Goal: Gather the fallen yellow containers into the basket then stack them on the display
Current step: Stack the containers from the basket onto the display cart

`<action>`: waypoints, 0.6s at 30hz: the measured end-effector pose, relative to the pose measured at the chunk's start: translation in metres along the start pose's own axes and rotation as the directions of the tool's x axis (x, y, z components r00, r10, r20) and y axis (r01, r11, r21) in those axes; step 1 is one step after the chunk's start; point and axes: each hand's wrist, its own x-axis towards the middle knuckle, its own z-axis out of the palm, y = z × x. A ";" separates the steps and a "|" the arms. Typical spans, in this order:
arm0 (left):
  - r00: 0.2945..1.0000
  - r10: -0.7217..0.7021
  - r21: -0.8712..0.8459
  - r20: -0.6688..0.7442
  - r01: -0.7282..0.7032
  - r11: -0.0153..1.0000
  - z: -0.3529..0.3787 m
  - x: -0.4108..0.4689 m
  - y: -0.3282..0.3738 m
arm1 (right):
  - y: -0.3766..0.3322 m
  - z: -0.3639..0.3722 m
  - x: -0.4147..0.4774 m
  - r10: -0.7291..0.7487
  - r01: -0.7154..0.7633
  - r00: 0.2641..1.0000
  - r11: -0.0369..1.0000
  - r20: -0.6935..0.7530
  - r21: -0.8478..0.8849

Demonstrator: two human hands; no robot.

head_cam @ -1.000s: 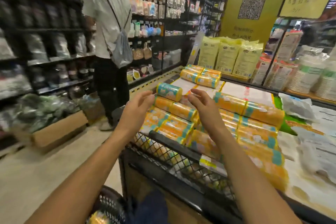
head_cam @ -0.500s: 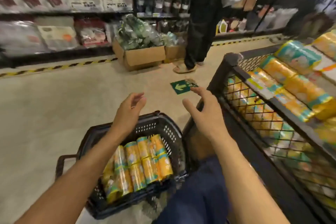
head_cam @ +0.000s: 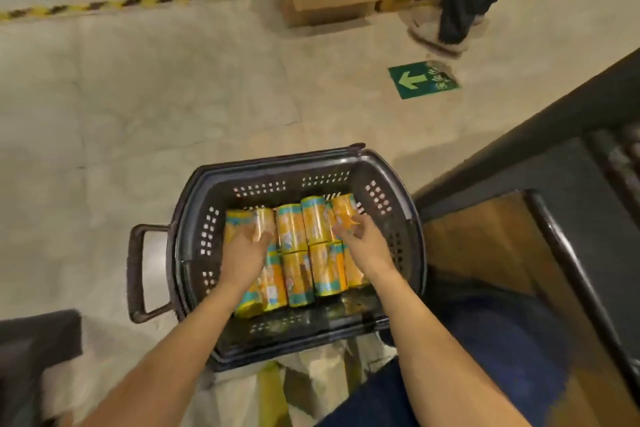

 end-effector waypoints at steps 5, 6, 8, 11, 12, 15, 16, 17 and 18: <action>0.957 -0.256 0.170 -0.139 0.278 0.946 0.015 0.014 -0.059 | 0.036 0.031 0.036 0.106 -0.107 0.991 0.994 0.086 -0.001; 0.955 -0.266 0.163 -0.133 0.286 0.944 0.020 0.015 -0.063 | 0.043 0.036 0.041 0.124 -0.126 0.987 0.992 0.097 0.011; 0.949 -0.296 0.143 -0.104 0.309 0.940 0.029 0.021 -0.072 | 0.058 0.048 0.050 0.166 -0.167 0.980 0.986 0.108 0.001; 0.931 -0.349 0.123 -0.104 0.360 0.925 0.038 0.026 -0.082 | 0.088 0.062 0.064 0.193 -0.190 0.972 0.981 0.137 -0.035; 0.933 -0.341 0.139 -0.119 0.356 0.924 0.041 0.027 -0.084 | 0.094 0.065 0.068 0.202 -0.197 0.970 0.979 0.133 -0.049; 0.938 -0.326 0.203 -0.122 0.345 0.917 0.047 0.026 -0.083 | 0.110 0.073 0.078 0.237 -0.226 0.962 0.970 0.136 -0.093; 0.937 -0.325 0.234 -0.129 0.347 0.908 0.050 0.025 -0.084 | 0.116 0.076 0.082 0.240 -0.227 0.961 0.968 0.136 -0.110; 0.933 -0.333 0.262 -0.136 0.358 0.896 0.052 0.023 -0.082 | 0.120 0.079 0.085 0.244 -0.229 0.961 0.966 0.127 -0.120; 0.933 -0.328 0.281 -0.148 0.358 0.890 0.054 0.023 -0.084 | 0.121 0.083 0.087 0.250 -0.236 0.962 0.963 0.108 -0.127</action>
